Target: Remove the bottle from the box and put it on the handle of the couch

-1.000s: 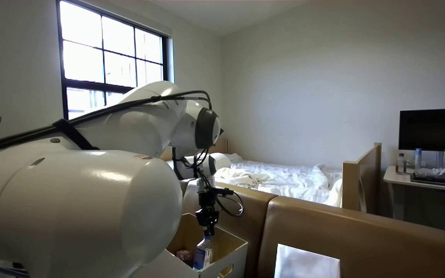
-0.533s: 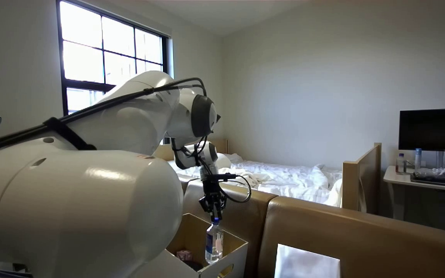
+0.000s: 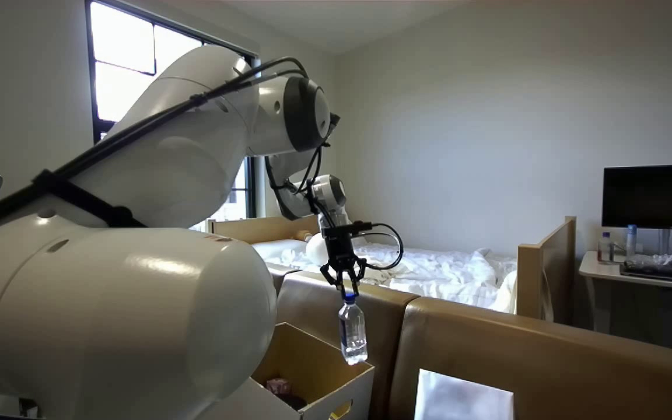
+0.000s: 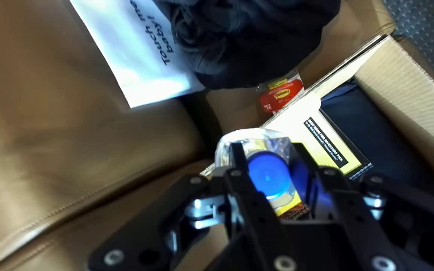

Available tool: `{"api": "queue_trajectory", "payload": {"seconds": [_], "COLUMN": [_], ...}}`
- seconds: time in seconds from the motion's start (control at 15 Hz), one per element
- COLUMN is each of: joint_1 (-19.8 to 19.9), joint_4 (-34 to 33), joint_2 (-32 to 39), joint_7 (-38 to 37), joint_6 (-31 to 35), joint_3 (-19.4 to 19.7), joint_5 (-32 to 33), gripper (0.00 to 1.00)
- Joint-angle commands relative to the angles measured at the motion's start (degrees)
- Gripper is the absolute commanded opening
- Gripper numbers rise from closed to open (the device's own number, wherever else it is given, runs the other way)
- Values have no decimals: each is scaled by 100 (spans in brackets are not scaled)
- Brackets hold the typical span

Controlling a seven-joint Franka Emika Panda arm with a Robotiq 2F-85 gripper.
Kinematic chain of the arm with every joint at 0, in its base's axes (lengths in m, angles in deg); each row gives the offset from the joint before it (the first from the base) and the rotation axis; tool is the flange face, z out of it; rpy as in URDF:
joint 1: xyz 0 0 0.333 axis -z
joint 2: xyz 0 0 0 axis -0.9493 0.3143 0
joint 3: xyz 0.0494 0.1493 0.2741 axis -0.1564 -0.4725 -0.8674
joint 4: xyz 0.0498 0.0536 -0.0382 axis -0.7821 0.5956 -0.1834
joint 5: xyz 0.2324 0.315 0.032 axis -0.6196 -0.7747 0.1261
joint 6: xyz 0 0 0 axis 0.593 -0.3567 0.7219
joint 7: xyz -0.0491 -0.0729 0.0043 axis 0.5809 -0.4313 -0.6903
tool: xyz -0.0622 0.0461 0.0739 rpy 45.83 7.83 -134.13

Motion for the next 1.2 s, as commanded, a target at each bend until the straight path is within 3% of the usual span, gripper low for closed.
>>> {"api": "queue_trajectory", "payload": {"seconds": [0.0, 0.27, 0.47, 0.53, 0.67, 0.73, 1.13], "joint_1": [418, 863, 1085, 1098, 1160, 1158, 2066], "joint_4": [1251, 2307, 3203, 2364, 2833, 2940, 3425], "joint_2": [-1248, -2251, -2803, -2243, -2520, -2577, -3347], "joint_7": [-974, -1818, -1572, -1630, -1621, -1621, -886], "joint_6": [-401, -751, -434, -778, -632, -596, -113], "joint_3": [-305, -471, -630, -652, -702, -720, -242], "joint_5": [64, -296, -182, -169, -177, -180, -143], "gripper": [13, 12, 13, 33, 33, 12, 12]}}
